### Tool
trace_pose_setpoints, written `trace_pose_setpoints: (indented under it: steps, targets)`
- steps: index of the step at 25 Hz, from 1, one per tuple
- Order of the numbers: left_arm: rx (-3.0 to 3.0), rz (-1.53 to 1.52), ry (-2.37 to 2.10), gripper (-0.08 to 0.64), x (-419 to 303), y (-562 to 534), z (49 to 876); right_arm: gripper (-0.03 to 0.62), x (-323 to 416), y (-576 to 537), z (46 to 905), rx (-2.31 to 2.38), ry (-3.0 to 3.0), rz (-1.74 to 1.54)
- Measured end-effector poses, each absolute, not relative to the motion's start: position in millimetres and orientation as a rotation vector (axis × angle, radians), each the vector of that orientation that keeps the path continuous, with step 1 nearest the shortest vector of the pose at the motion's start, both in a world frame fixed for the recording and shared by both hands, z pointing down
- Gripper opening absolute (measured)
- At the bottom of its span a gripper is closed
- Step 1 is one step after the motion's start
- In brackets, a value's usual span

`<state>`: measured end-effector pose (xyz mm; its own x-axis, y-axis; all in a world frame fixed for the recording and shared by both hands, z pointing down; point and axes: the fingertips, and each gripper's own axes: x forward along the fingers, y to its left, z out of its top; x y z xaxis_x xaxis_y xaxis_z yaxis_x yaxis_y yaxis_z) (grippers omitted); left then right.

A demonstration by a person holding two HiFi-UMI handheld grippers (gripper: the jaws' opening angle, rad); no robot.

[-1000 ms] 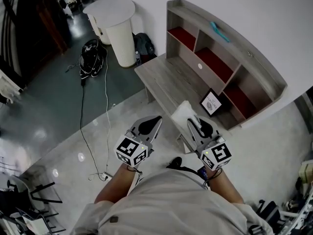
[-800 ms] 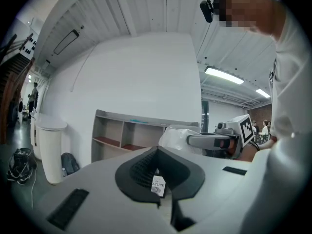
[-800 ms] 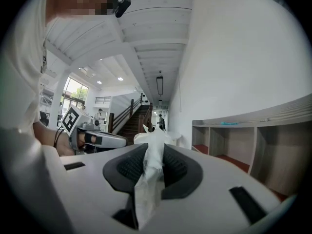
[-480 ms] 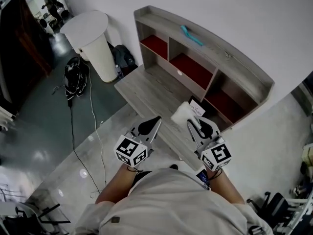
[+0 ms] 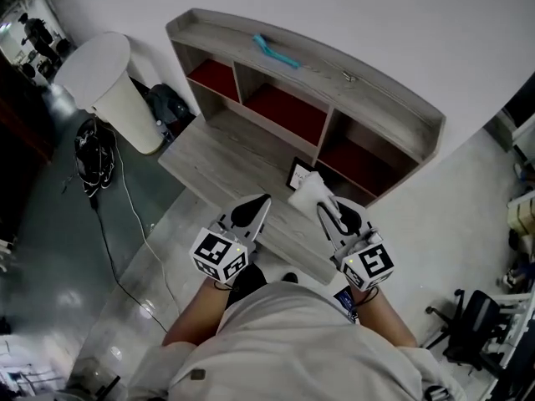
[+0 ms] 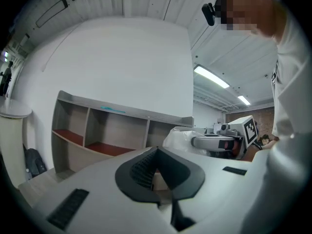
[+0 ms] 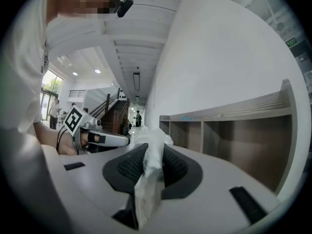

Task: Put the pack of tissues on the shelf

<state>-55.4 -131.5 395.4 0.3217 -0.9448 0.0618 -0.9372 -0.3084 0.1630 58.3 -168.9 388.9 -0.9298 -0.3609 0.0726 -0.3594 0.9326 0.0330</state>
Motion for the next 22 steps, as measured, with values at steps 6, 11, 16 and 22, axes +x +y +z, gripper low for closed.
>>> trace_pose_setpoints:
  steps: [6,11,16,22]
  targets:
    - [2.487,-0.05,-1.631,0.014,-69.8,-175.7,400.7,0.092,48.2,-200.4,398.3,0.691,-2.978,0.012]
    - [2.538,-0.048,-1.544,0.014,-90.0,-210.0,399.7,0.092,27.5,-220.2,402.3,0.773,-2.948,0.024]
    - [2.59,-0.028,-1.453,0.014,-115.8,-240.8,400.5,0.094,-2.5,-243.1,404.4,0.856,-2.926,0.025]
    - [2.638,-0.013,-1.36,0.014,-149.1,-270.2,397.8,0.092,-39.1,-266.1,413.7,0.95,-2.866,0.039]
